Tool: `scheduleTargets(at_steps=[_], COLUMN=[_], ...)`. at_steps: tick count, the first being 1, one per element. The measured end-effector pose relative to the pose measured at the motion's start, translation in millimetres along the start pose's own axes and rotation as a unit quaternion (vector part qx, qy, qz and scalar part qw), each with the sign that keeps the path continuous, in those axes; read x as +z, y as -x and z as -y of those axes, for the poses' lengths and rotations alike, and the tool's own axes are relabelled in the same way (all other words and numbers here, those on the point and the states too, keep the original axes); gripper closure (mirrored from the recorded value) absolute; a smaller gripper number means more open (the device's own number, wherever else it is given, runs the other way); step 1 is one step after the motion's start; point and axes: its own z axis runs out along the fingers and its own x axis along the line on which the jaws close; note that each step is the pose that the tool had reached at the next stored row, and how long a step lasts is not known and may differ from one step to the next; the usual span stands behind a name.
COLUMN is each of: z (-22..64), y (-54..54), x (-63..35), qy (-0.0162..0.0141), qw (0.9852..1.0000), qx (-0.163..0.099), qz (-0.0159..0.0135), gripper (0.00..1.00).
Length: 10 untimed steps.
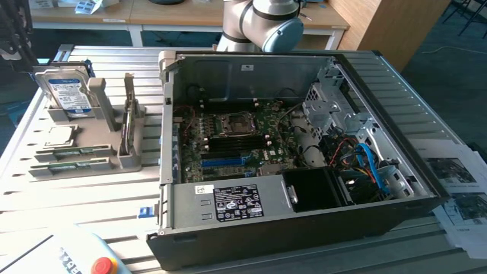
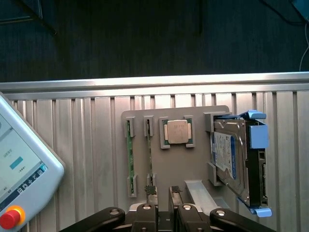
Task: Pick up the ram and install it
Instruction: 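Pick up the ram and move it above insertion slot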
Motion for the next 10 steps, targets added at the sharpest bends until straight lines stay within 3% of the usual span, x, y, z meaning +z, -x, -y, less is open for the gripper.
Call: scheduleTargets(at_steps=[5,8,10], z=[0.0,0.0,0.0], y=[0.0,0.0,0.0], x=[0.0,0.0,0.0], qy=[0.0,0.0,0.0], qw=[1.0,1.0,1.0], qx=[0.0,0.0,0.0], qz=[0.0,0.0,0.0], gripper=[0.75,0.63,0.63])
